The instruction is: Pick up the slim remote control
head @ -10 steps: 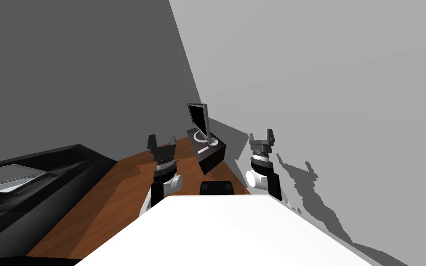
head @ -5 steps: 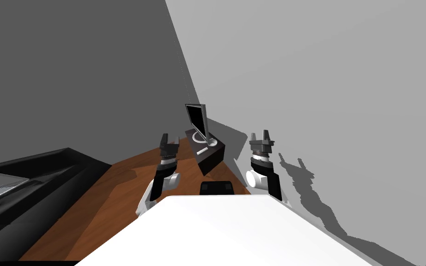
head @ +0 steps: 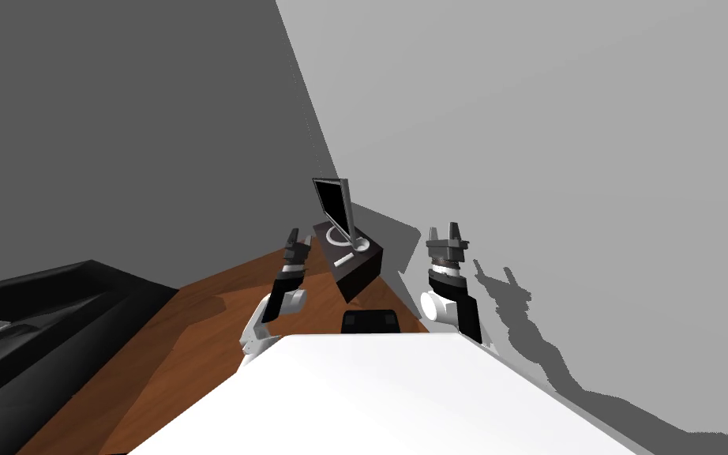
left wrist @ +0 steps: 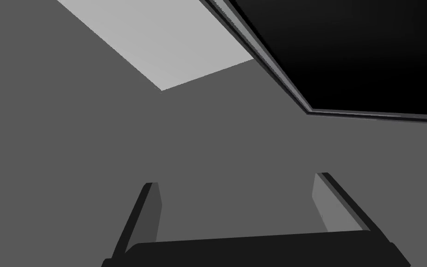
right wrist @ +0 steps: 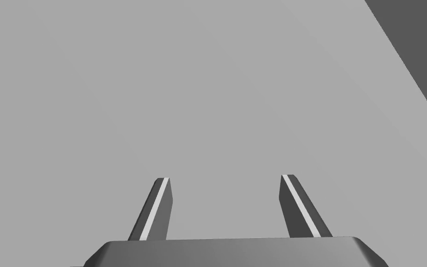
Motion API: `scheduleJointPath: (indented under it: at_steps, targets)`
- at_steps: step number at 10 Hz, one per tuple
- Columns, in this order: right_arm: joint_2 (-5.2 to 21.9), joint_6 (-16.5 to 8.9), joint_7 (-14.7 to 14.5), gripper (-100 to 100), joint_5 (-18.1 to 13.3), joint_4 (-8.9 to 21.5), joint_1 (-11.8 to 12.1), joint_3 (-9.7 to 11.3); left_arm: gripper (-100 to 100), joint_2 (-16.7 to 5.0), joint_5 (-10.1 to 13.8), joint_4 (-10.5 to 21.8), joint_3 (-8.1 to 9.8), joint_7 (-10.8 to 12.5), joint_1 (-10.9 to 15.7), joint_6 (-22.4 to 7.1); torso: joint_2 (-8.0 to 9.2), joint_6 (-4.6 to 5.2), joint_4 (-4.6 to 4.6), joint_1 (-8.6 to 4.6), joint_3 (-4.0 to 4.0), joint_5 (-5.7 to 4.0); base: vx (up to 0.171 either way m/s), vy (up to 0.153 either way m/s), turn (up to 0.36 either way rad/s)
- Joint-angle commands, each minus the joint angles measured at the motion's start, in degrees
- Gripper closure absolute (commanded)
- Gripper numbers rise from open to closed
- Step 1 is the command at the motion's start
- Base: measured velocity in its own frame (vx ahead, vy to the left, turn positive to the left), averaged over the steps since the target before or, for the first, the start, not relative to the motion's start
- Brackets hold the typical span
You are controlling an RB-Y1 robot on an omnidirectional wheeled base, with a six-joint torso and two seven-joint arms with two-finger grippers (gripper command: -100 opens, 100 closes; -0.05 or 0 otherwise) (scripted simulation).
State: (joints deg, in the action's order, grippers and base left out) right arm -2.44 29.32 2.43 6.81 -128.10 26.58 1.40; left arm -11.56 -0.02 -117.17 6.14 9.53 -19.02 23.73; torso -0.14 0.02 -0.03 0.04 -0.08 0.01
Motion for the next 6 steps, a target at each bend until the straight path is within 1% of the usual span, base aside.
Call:
scheduleJointPath:
  at_steps: [1,2,3,4,5,6]
  targets:
    - [0.00,0.00,0.00,0,0.00,0.00,0.00,0.00,-100,-0.83,0.15,0.51,-0.06,0.37,-0.08,-2.65,0.00,0.00,0.00,0.00,0.00,0.00,0.027,0.008,-0.048]
    - [0.00,0.00,0.00,0,0.00,0.00,0.00,0.00,-100,-2.62,0.70,3.14,0.51,1.11,1.80,-4.42,0.02,-0.03,0.00,0.00,0.01,0.00,0.025,0.011,-0.084]
    - [0.00,0.00,0.00,0,0.00,0.00,0.00,0.00,-100,-2.62,0.70,3.15,0.51,1.11,1.80,-5.73,0.01,0.00,0.00,0.02,0.01,0.00,0.017,0.009,-0.045]
    - [0.00,0.00,0.00,0,0.00,0.00,0.00,0.00,-100,-4.35,1.29,5.50,1.10,1.86,3.77,-7.73,0.05,-0.03,0.01,0.00,0.02,0.00,0.015,0.002,-0.081]
    - [0.00,0.00,0.00,0,0.00,0.00,0.00,0.00,-100,-4.35,1.29,5.95,1.10,1.86,3.77,-8.97,0.04,0.00,0.01,-0.02,0.02,0.00,0.015,0.002,-0.047]
    - [0.00,0.00,0.00,0,0.00,0.00,0.00,0.00,-100,-6.01,1.92,8.29,1.70,2.62,5.83,-10.91,0.06,-0.04,0.01,-0.02,0.04,-0.01,0.022,-0.002,-0.077]
